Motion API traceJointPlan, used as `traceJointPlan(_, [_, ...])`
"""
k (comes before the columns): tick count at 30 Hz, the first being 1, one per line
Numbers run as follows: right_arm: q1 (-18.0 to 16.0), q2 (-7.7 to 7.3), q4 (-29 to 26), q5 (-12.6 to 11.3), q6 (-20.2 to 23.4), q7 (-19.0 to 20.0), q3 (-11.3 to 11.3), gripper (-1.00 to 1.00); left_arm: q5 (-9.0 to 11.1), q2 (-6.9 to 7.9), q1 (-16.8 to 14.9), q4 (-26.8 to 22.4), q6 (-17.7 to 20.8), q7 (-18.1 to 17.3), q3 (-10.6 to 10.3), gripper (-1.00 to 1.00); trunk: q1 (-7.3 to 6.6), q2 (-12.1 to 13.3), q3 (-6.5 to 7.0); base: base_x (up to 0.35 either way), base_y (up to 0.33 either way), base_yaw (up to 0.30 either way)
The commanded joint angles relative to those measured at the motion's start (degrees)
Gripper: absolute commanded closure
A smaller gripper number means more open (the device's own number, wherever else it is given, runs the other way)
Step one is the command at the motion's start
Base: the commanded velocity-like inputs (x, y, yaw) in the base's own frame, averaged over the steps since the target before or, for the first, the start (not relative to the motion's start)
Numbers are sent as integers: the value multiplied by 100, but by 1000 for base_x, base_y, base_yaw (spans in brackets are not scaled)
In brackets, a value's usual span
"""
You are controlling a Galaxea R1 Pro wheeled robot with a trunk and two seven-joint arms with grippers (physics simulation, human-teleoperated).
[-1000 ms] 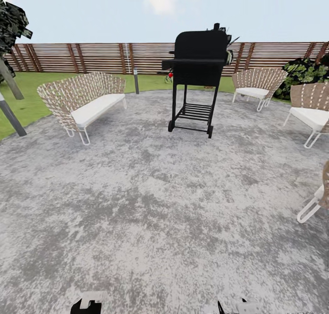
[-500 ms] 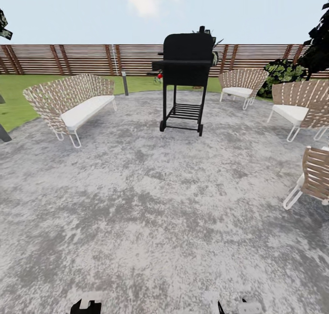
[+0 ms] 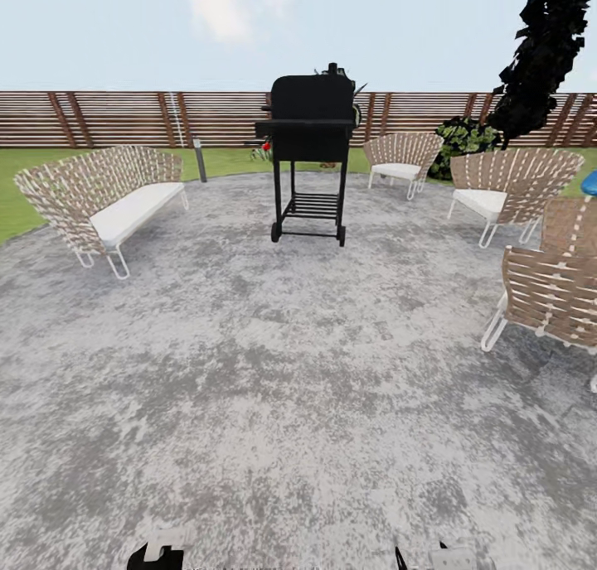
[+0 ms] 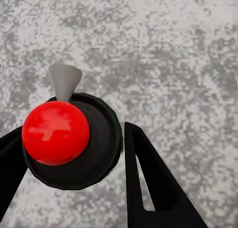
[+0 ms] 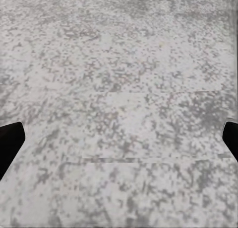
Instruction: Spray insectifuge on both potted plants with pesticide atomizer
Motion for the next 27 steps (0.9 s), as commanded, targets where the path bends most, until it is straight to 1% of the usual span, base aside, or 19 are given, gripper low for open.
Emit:
traceJointPlan(1, [-4, -5, 5, -3, -19, -7, 30, -100, 0, 0, -1, 4, -18, 8, 1, 100, -3, -2, -4, -198, 248, -267])
traceJointPlan(23, [-4, -3, 12, 2, -12, -6, 31, -100, 0, 0, 2, 5, -18, 8, -3, 100, -3, -2, -4, -194, 249, -267])
traceJointPlan(27, [-4, -3, 12, 5, -12, -6, 31, -100, -32, -6, -1, 119, -18, 8, 2, 100, -3, -2, -4, -189, 249, -267])
